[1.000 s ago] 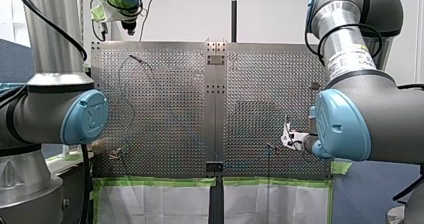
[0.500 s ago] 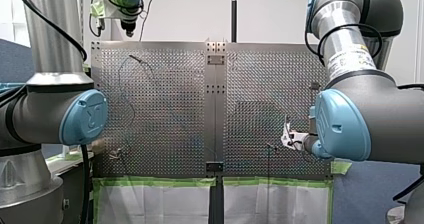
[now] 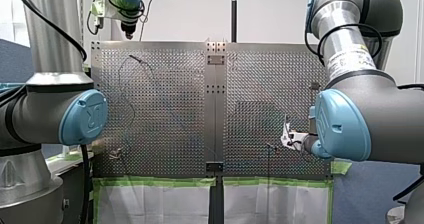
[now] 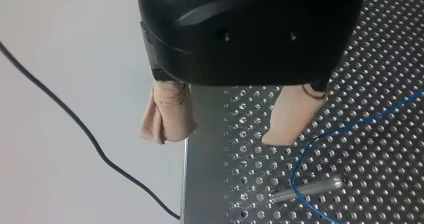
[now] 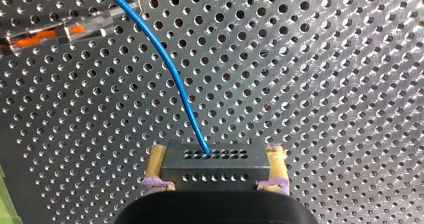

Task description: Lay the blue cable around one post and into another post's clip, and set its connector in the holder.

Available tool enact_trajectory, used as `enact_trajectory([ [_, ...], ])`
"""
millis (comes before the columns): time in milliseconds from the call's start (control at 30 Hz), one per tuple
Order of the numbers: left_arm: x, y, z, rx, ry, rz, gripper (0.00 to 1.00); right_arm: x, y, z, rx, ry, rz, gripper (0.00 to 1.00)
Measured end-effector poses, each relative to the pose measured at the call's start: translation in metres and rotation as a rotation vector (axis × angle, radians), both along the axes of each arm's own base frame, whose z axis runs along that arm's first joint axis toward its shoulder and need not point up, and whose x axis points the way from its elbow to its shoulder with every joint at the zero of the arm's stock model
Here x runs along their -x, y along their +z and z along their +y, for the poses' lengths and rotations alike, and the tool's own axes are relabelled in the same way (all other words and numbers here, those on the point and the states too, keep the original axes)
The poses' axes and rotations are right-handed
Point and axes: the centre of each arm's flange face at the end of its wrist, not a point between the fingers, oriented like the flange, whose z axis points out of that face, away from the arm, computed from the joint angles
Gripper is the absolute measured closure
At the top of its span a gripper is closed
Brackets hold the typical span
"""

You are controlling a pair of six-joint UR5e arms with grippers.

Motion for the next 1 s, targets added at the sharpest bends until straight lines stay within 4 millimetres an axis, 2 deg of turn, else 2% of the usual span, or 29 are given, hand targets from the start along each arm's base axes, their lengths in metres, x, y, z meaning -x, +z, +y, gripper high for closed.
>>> enact_trajectory([
  [1000,0.0019,0.0,-0.0035,-0.258,-0.036,0.1,0.0,-0.0001,0.0001,-0.0001,0.001,0.0,0.003,1.0],
])
